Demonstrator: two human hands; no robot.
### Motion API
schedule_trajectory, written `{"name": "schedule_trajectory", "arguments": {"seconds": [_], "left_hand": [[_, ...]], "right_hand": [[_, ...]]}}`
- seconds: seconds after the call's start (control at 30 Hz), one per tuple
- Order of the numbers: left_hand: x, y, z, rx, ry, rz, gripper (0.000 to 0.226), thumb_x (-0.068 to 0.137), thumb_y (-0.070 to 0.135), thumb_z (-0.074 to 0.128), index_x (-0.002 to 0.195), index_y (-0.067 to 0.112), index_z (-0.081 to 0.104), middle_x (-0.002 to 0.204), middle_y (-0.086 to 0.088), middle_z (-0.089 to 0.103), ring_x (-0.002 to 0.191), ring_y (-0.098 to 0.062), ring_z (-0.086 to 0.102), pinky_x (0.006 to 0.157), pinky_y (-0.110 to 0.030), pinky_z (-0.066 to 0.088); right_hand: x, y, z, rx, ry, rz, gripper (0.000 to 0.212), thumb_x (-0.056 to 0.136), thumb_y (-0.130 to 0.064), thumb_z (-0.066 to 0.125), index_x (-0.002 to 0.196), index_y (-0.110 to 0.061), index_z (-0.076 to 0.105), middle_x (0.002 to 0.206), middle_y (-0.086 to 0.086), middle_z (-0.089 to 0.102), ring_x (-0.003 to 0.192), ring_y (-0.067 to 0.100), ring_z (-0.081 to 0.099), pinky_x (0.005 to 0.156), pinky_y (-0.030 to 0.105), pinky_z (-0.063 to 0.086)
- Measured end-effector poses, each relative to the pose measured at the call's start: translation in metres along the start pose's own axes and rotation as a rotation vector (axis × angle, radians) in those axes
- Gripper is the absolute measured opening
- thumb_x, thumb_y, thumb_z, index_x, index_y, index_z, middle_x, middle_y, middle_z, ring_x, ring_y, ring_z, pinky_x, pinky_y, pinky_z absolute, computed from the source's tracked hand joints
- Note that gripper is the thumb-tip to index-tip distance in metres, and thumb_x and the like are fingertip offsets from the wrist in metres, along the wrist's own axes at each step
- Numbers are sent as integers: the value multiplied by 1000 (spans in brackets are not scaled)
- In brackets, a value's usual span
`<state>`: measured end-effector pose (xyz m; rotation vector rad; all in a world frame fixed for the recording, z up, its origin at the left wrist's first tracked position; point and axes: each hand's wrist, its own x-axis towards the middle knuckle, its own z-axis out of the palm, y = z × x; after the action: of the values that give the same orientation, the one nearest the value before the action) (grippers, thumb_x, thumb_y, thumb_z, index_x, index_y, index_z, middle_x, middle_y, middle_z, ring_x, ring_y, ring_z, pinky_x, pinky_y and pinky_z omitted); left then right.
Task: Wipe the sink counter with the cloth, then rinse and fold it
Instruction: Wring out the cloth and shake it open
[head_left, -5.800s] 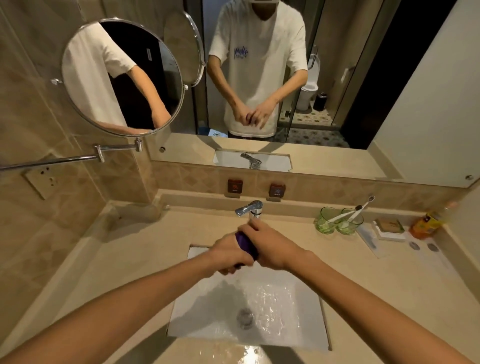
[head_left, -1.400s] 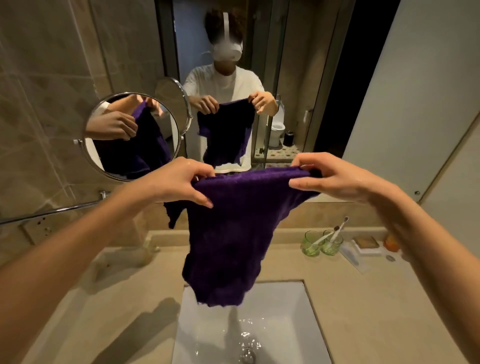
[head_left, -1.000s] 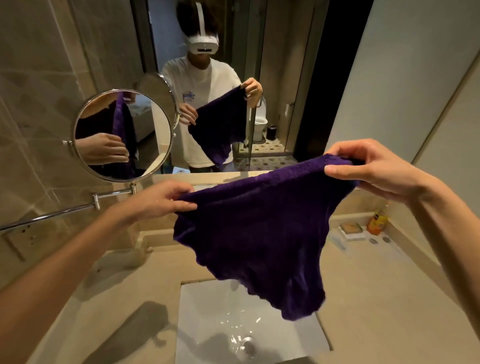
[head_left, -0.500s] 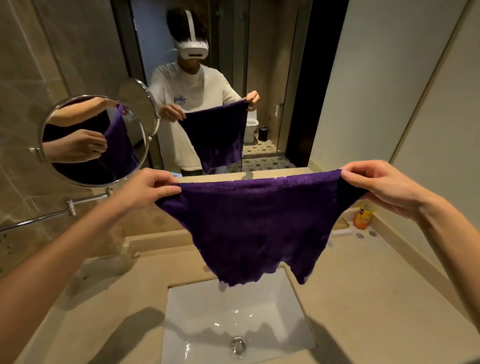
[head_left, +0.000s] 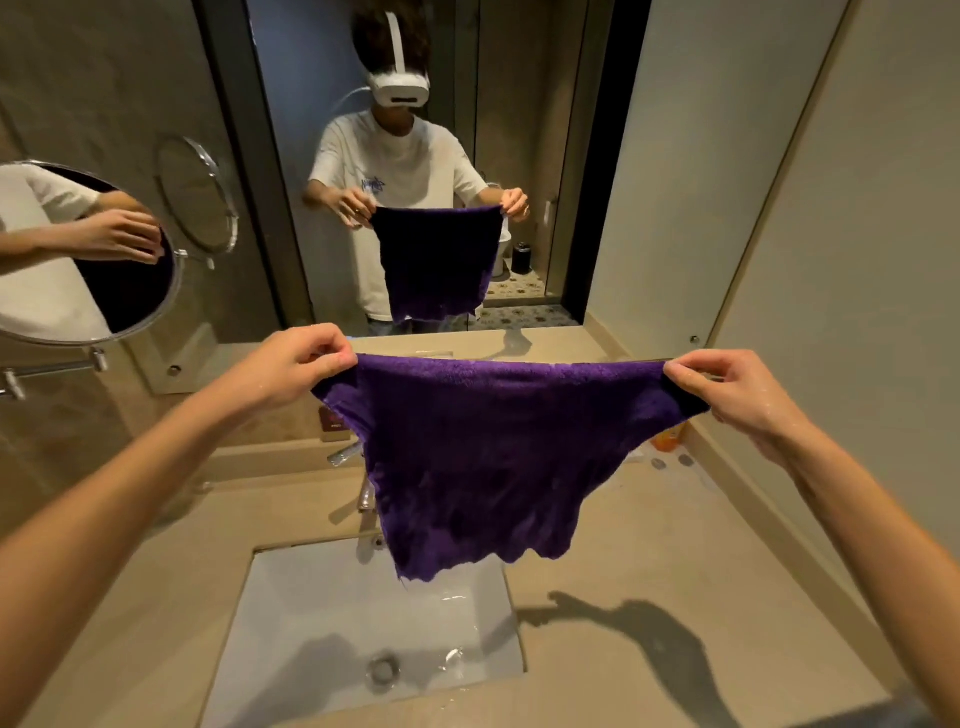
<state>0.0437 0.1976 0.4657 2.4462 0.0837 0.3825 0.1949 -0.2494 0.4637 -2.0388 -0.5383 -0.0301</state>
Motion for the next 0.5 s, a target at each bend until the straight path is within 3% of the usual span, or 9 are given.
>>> {"name": "schedule_trajectory", "arguments": {"seconds": [0.1,0.23,0.27,0.4,0.5], "left_hand": [[0,22,38,2,-36,-33,18,99,14,60,80,17,61,78,0,61,72,-14,54,65,-29,42],[1,41,75,16,-52,-90,17,99,18,59,82,17,62,75,-1,63,66,-13,55,56,-20,42],[4,46,84,8,-36,-100,17,99,18,59,83,15,62,74,0,63,62,-12,55,51,-16,42],[18,56,112,-23,6,-136,13,100,19,60,89,12,63,75,-6,65,57,-23,61,42,-25,50],[34,61,131,-130,-2,-179,11,98,16,63,90,8,64,73,-13,68,50,-24,64,45,-26,52]], "right_hand": [[-6,29,-20,25,22,46,17,97,-22,68,84,-18,78,72,1,75,65,13,66,59,22,51],[-11,60,-42,49,16,128,17,98,-16,66,86,-10,76,58,-1,66,41,4,52,40,14,38],[-11,67,-48,68,7,148,17,99,-16,65,87,-10,76,61,5,65,42,7,51,40,15,39],[-4,93,-66,136,-17,200,16,99,-15,64,92,-7,76,75,13,68,55,16,58,49,20,52],[7,112,-76,83,-19,218,18,101,-20,61,94,-11,74,67,8,64,47,10,55,42,20,36]]}}
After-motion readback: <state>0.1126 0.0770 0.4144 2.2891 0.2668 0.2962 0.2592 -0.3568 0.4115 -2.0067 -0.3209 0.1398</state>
